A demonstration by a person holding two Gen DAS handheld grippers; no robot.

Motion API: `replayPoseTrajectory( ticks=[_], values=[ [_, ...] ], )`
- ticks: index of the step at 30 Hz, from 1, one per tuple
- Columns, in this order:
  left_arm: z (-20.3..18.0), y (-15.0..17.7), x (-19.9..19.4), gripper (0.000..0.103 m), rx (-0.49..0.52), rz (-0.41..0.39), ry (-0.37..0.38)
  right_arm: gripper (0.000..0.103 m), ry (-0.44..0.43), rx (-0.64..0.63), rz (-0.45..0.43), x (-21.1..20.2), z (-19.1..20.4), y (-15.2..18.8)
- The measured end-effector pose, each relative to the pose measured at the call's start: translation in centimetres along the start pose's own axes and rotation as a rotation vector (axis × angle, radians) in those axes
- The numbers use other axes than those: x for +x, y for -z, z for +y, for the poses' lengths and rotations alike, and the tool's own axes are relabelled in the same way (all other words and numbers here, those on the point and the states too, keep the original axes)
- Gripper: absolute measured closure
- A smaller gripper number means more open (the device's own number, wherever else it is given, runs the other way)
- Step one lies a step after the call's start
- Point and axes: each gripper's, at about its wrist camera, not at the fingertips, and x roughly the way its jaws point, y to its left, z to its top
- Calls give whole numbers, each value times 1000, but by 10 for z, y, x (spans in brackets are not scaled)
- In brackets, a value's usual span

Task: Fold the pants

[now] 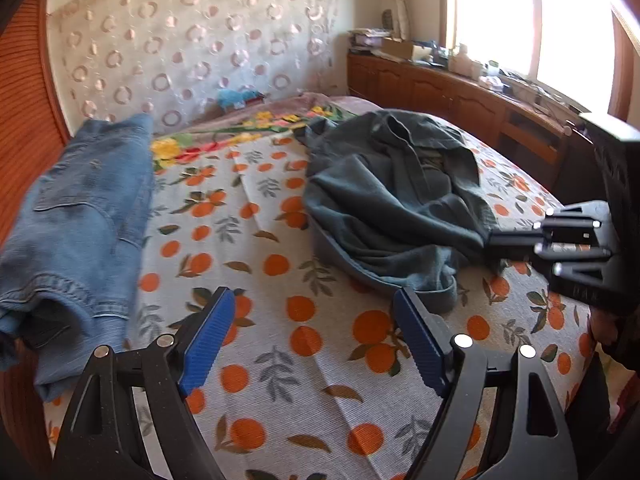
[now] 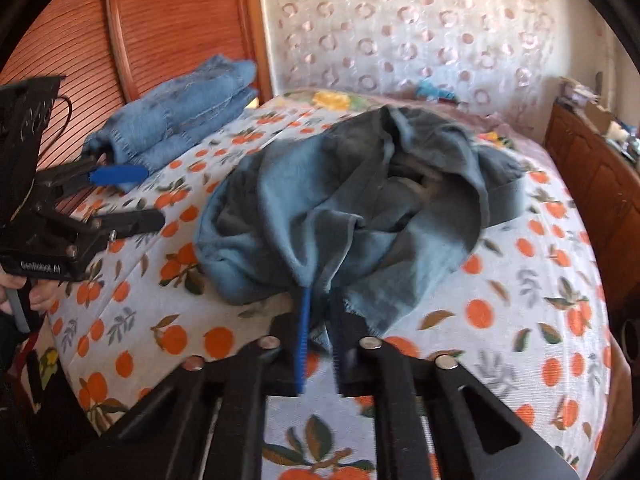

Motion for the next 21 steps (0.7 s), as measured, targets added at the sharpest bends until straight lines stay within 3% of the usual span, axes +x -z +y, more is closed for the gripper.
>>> replayPoseTrajectory(
  ticks=[3, 7, 11, 18, 21],
  values=[
    [-4, -1, 7, 20, 11, 35, 33, 99, 36, 29, -40, -19, -16, -3],
    [-11, -4, 14, 19, 37, 53, 22, 99, 97, 63, -77, -41, -45, -9],
    [-13, -7, 13, 19, 44, 40, 64, 99, 168, 93, -97, -67, -76, -6],
    [-13, -15, 12, 19, 43, 14, 57, 99, 308, 158, -127, -110, -115, 9],
    [-12, -16, 11, 19, 43, 1, 93, 99, 344, 201, -113, -112, -127, 18]
  ],
)
